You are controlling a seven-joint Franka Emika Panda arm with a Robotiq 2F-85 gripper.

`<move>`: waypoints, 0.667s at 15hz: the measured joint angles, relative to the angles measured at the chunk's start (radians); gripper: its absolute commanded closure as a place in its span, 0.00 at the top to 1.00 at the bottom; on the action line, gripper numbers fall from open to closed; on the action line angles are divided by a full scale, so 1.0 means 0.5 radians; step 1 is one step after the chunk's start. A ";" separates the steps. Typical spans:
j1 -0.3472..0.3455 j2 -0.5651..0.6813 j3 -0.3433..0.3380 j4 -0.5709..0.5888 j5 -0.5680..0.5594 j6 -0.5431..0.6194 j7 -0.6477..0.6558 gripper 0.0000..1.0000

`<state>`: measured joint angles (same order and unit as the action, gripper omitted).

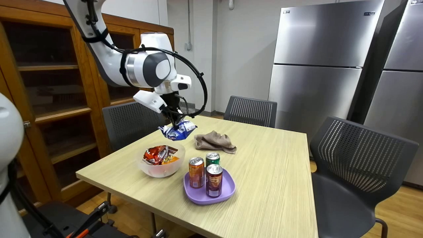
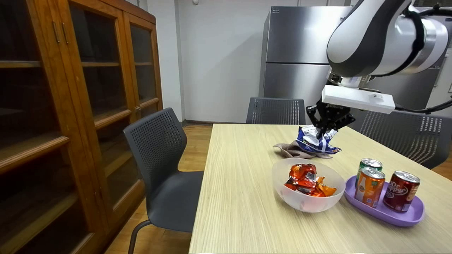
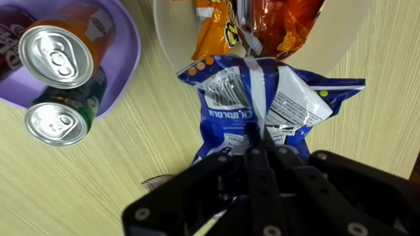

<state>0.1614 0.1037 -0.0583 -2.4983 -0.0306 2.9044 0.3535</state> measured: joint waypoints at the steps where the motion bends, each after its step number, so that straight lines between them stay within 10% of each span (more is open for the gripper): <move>1: 0.004 0.004 0.015 0.000 -0.009 -0.006 0.020 0.00; 10: 0.022 0.101 0.047 0.031 -0.115 -0.138 0.162 0.00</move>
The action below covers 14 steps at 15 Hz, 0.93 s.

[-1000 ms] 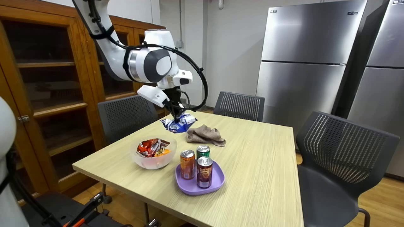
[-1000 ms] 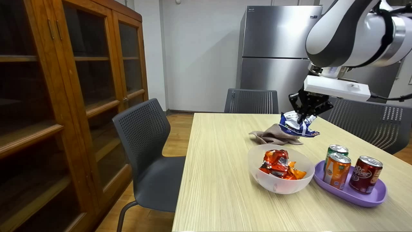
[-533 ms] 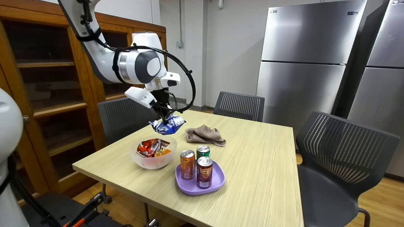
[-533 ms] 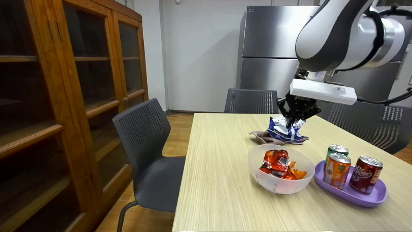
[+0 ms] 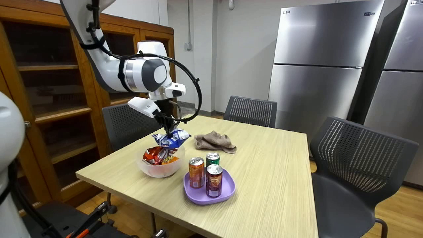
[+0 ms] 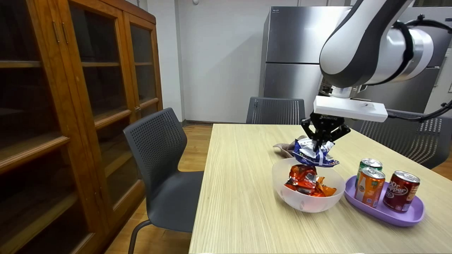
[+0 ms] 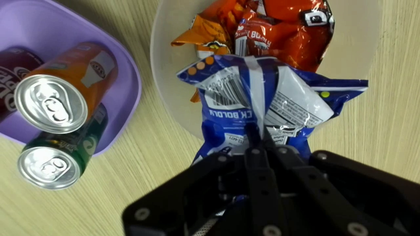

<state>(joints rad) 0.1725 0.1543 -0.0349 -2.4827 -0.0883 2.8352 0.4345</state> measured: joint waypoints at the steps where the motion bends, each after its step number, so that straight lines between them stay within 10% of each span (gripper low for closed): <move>1: 0.002 0.017 0.000 0.012 -0.001 -0.017 0.000 0.00; 14: 0.008 0.198 0.001 0.190 -0.001 -0.300 0.000 0.00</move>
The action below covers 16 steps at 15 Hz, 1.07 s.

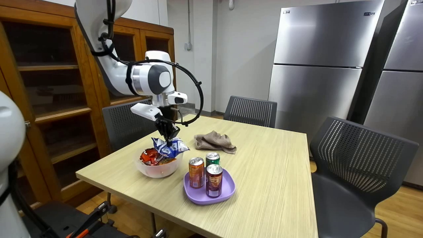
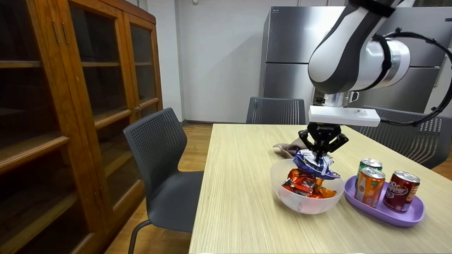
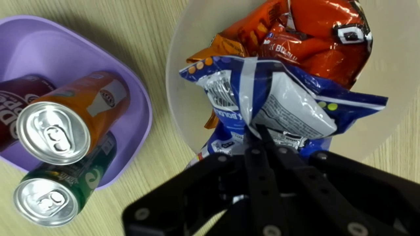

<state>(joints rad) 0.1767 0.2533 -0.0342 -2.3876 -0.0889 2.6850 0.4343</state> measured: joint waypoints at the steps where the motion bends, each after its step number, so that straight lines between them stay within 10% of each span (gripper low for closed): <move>1: 0.000 0.010 0.000 0.011 0.000 -0.019 0.000 0.00; 9: 0.000 0.040 -0.001 0.078 0.000 -0.192 -0.001 0.00; 10: 0.000 0.045 0.000 0.086 0.000 -0.210 -0.002 0.26; 16: 0.000 0.064 -0.001 0.116 -0.004 -0.271 -0.003 0.63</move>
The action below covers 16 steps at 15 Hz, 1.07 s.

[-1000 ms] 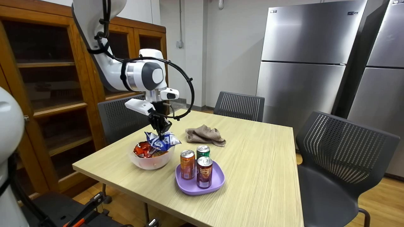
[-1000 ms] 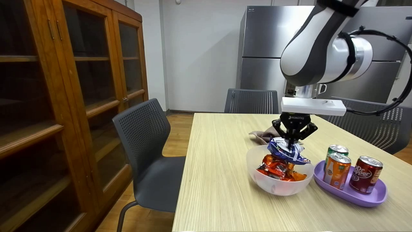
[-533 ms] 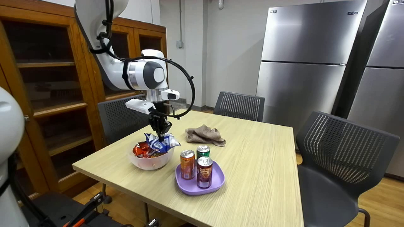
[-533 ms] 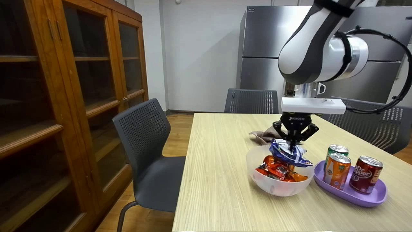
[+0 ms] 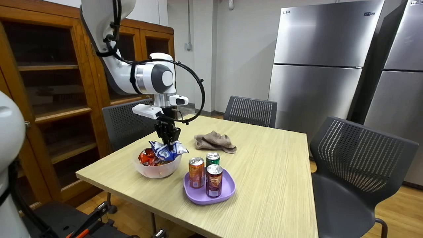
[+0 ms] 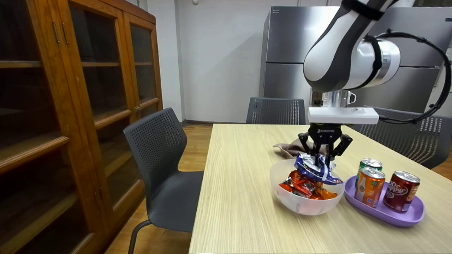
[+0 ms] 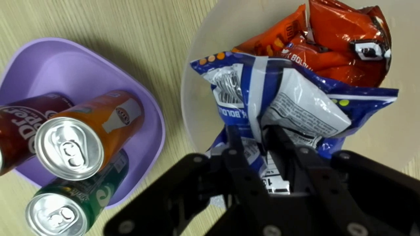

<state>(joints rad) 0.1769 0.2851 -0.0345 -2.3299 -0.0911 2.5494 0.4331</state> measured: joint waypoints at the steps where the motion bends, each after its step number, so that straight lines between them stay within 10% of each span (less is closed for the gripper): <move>1: 0.000 0.000 0.000 0.003 -0.002 -0.004 0.000 0.70; 5: 0.000 0.000 -0.002 0.016 -0.037 -0.006 0.000 0.99; 16: 0.000 -0.114 -0.017 0.026 -0.138 -0.004 0.005 1.00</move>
<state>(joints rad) 0.1769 0.2282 -0.0429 -2.3167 -0.1602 2.5472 0.4357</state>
